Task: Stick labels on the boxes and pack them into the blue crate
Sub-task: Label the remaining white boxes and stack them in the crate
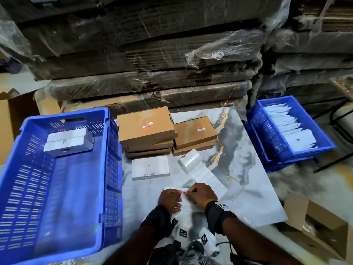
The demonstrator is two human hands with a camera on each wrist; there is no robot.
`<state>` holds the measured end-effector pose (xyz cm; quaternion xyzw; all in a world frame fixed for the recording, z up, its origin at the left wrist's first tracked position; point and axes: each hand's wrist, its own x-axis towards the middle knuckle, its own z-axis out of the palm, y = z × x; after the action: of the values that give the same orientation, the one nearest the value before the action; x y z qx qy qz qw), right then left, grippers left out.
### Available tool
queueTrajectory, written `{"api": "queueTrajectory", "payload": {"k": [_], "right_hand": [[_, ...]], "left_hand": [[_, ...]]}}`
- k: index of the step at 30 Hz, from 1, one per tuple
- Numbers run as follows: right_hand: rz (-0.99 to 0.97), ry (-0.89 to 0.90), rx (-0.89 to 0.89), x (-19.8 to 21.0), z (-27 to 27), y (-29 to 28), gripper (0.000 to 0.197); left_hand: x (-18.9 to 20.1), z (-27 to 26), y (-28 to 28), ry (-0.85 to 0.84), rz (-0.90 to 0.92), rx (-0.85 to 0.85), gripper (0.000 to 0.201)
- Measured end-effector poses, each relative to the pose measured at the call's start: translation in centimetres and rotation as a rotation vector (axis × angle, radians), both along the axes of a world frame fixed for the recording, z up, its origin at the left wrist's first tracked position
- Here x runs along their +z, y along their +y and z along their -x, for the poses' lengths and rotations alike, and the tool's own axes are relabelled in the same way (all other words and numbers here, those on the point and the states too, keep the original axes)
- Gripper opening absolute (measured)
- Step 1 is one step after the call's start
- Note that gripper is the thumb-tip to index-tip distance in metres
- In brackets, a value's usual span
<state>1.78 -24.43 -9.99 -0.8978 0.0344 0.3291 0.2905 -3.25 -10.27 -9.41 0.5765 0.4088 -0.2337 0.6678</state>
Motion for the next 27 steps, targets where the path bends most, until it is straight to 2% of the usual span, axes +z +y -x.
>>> {"api": "queueTrajectory", "payload": {"k": [8, 14, 19, 24, 27], "right_hand": [[0.072, 0.014, 0.055, -1.2, -1.1, 0.4, 0.029], [0.144, 0.042, 0.097, -1.7, -2.0, 0.7, 0.026], [0.106, 0.083, 0.127, -2.2, -2.8, 0.7, 0.020], [0.104, 0.136, 0.147, -1.8, -3.5, 0.9, 0.024], [0.110, 0.143, 0.160, -1.8, -3.7, 0.9, 0.035]], "left_hand": [[-1.4, -0.1, -0.8, 0.011, -0.139, 0.059, 0.015], [-1.6, 0.1, -0.7, 0.016, -0.272, 0.017, 0.009], [-1.5, -0.1, -1.0, 0.017, -0.344, -0.009, 0.009], [-1.7, -0.1, -1.1, 0.026, -0.376, -0.027, 0.011], [-1.8, -0.1, -1.1, 0.030, -0.406, -0.050, 0.020]]}}
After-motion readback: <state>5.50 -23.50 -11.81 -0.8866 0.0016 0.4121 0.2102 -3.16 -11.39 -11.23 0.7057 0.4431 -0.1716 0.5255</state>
